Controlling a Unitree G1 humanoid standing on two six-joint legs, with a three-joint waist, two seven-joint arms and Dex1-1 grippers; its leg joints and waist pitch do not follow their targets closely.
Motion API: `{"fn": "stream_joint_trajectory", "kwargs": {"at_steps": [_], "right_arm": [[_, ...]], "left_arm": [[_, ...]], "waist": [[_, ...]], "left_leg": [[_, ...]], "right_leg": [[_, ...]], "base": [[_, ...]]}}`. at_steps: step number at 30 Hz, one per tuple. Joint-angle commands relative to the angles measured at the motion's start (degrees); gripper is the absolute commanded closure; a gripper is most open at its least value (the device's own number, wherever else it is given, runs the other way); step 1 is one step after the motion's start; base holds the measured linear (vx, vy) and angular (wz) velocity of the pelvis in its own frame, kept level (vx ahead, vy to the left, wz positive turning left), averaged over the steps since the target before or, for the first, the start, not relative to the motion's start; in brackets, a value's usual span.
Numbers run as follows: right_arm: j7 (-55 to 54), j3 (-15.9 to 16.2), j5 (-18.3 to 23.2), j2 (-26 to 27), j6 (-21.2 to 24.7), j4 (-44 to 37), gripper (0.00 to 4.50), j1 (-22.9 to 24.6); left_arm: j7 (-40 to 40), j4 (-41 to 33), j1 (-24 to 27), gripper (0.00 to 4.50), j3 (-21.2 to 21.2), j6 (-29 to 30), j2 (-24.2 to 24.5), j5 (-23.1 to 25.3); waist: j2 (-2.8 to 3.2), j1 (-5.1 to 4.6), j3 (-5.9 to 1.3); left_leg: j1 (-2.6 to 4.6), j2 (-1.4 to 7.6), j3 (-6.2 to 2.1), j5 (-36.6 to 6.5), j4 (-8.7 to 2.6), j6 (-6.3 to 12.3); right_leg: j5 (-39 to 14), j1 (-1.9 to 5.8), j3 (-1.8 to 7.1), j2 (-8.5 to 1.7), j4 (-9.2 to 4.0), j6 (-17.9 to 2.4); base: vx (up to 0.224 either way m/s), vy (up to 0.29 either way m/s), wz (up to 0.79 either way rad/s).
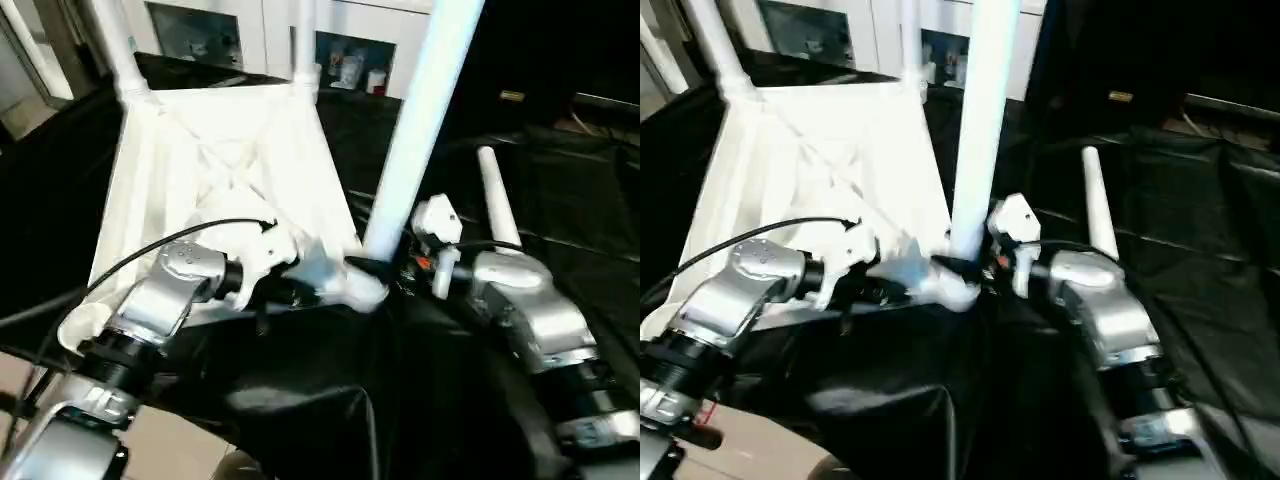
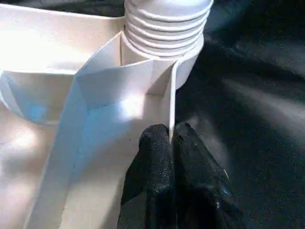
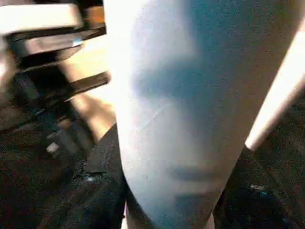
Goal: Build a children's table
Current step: Insert table leg to table base
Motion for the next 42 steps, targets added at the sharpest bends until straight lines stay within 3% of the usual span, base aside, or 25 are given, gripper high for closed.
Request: {"fn": "stream_joint_trajectory", "kwargs": {"at_steps": [1,3,4,7,8,9,10,11,13,20,23,28,29,32,34,37,39,42], "right_arm": [[-9.48,0.69,-4.18,2.08,5.87,9.20,2.61,2.74],[-9.98,0.48,-4.16,2.29,5.99,9.28,2.61,2.70],[-13.08,-0.62,-4.00,3.89,5.99,10.58,2.61,2.10],[-16.69,-1.76,-3.51,6.35,6.27,13.25,2.61,0.69],[-18.80,-2.01,-3.70,7.70,6.47,14.86,2.61,-0.24],[-20.80,-1.91,-3.93,9.31,6.94,16.49,2.61,-1.47],[-20.80,-1.91,-3.93,9.31,6.94,16.49,2.61,-1.47],[-21.61,-1.87,-4.20,10.53,7.74,17.39,2.61,-2.38],[-21.89,-1.66,-4.51,11.50,8.84,17.68,2.61,-3.08],[-21.80,-1.22,-5.08,11.91,9.01,17.71,2.61,-3.29],[-22.40,-1.83,-5.50,12.57,9.05,18.60,2.61,-4.22],[-22.20,-3.13,-4.77,13.02,9.33,18.75,2.61,-4.86],[-22.21,-3.14,-4.77,13.01,9.32,18.75,2.26,-4.86],[-22.03,-3.59,-4.50,12.94,9.25,18.47,2.26,-4.98],[-21.97,-3.82,-4.49,12.77,9.18,18.46,1.85,-5.15],[-21.38,-4.24,-4.24,12.39,9.25,18.37,1.79,-5.50],[-20.73,-4.75,-4.12,12.27,9.29,17.79,1.41,-5.72],[-18.23,-4.78,-3.33,11.32,9.40,14.87,1.32,-5.64]], "left_arm": [[4.46,-6.46,-1.79,4.50,0.81,2.97,-5.26,-2.77],[4.92,-6.55,-1.82,4.50,0.86,3.27,-5.51,-2.67],[8.66,-6.38,-2.23,4.50,1.25,5.23,-8.07,-1.93],[14.20,-4.82,-3.23,4.50,1.56,7.11,-12.43,-0.83],[17.40,-3.61,-3.85,4.50,1.49,7.93,-14.95,-0.01],[20.95,-1.94,-4.51,4.50,1.09,8.84,-17.77,1.00],[20.95,-1.94,-4.51,4.50,1.09,8.84,-17.77,1.00],[22.96,-0.96,-4.82,4.50,0.48,9.43,-19.26,2.02],[24.42,-0.39,-4.92,4.50,-0.06,10.08,-20.12,2.92],[24.75,-1.08,-4.86,4.50,0.26,11.18,-19.71,3.20],[25.15,-0.49,-5.28,4.50,0.65,11.10,-19.56,3.56],[24.76,-0.47,-5.68,4.50,0.65,10.83,-19.21,3.20],[24.76,-0.47,-5.68,4.50,0.65,10.83,-19.21,3.19],[24.17,-0.58,-5.74,4.50,0.57,10.41,-18.89,3.09],[23.69,-0.64,-5.77,4.50,0.53,10.04,-18.64,3.01],[22.66,-1.11,-5.63,4.50,0.31,9.59,-18.05,3.03],[21.79,-1.41,-5.58,4.50,0.03,9.07,-17.46,3.00],[19.38,-2.21,-5.38,4.50,-0.73,7.10,-15.84,2.97]], "waist": [[0.19,-0.25,-2.03],[0.09,-0.44,-1.70],[0.27,-0.47,-1.88],[0.37,-0.65,-1.66],[0.72,-0.65,-1.88],[0.53,-0.93,-1.96],[0.88,-1.01,-2.05],[0.93,-0.87,-2.13],[0.88,-0.83,-2.11],[0.93,-0.57,-2.55],[0.97,-0.50,-2.66],[0.99,-0.51,-2.71],[0.97,-0.50,-2.68],[1.04,-0.45,-2.84],[1.10,-0.39,-2.91],[0.98,-0.29,-3.15],[1.12,-0.12,-3.21],[1.03,0.02,-3.41]], "left_leg": [[1.87,4.02,-3.55,-34.42,-4.87,-4.09],[1.72,3.78,-3.71,-33.95,-4.71,-2.85],[1.81,3.73,-3.66,-33.50,-4.61,-2.41],[2.40,3.64,-3.70,-34.91,-4.47,-2.55],[2.51,3.65,-3.65,-35.22,-4.48,-2.72],[1.93,3.66,-3.86,-34.79,-4.82,-2.74],[1.91,3.77,-3.76,-35.13,-5.07,-2.93],[2.44,3.71,-3.56,-35.87,-4.91,-3.09],[2.16,3.67,-3.57,-35.59,-4.99,-2.77],[2.40,3.68,-3.21,-34.40,-4.86,-2.47],[2.29,3.76,-3.10,-33.28,-4.85,-2.32],[2.33,3.73,-3.08,-33.35,-4.84,-2.36],[2.34,3.76,-3.06,-33.29,-4.86,-2.37],[2.25,3.75,-2.87,-31.93,-4.78,-2.17],[2.21,3.79,-2.80,-31.29,-4.79,-2.10],[2.21,3.72,-2.62,-29.63,-4.53,-1.71],[1.99,3.77,-2.53,-27.83,-4.55,-1.28],[1.72,3.74,-2.46,-25.51,-4.42,-0.48]], "right_leg": [[-38.28,0.36,2.27,-4.78,-5.51,-7.12],[-41.26,0.32,2.12,-4.97,-6.12,-5.62],[-42.17,0.29,2.15,-5.01,-6.32,-5.00],[-42.10,-0.10,1.55,-4.63,-6.94,-4.67],[-41.22,0.00,1.49,-4.51,-6.73,-4.79],[-38.74,0.69,1.13,-4.43,-6.58,-5.05],[-36.76,0.72,1.08,-4.27,-6.52,-5.19],[-35.59,0.32,1.11,-4.22,-6.68,-5.46],[-34.07,0.68,1.07,-4.30,-6.60,-5.71],[-31.06,0.71,1.22,-4.33,-6.59,-6.55],[-28.88,0.87,1.30,-4.30,-6.27,-7.67],[-28.69,0.97,1.26,-4.27,-6.23,-7.74],[-28.44,0.93,1.29,-4.25,-6.21,-7.80],[-26.11,1.08,1.40,-4.21,-5.98,-8.57],[-25.03,1.18,1.40,-4.17,-5.81,-9.03],[-24.05,1.33,1.51,-4.33,-5.76,-9.59],[-22.93,1.52,1.54,-4.35,-5.60,-9.77],[-21.51,1.86,1.52,-4.33,-5.31,-10.03]], "base": [[0.000,0.000,0.00],[0.000,0.000,0.00],[0.000,0.000,0.00],[0.000,0.000,0.00],[0.000,0.000,0.00],[0.000,0.000,0.00],[0.000,0.000,0.00],[0.000,0.000,0.00],[0.000,0.000,0.00],[0.000,0.000,0.00],[0.000,0.000,0.00],[0.000,0.000,0.00],[0.000,0.000,0.00],[0.000,0.000,0.00],[0.000,0.000,0.00],[0.000,0.000,0.00],[0.000,0.000,0.00],[0.000,0.000,0.00]]}}
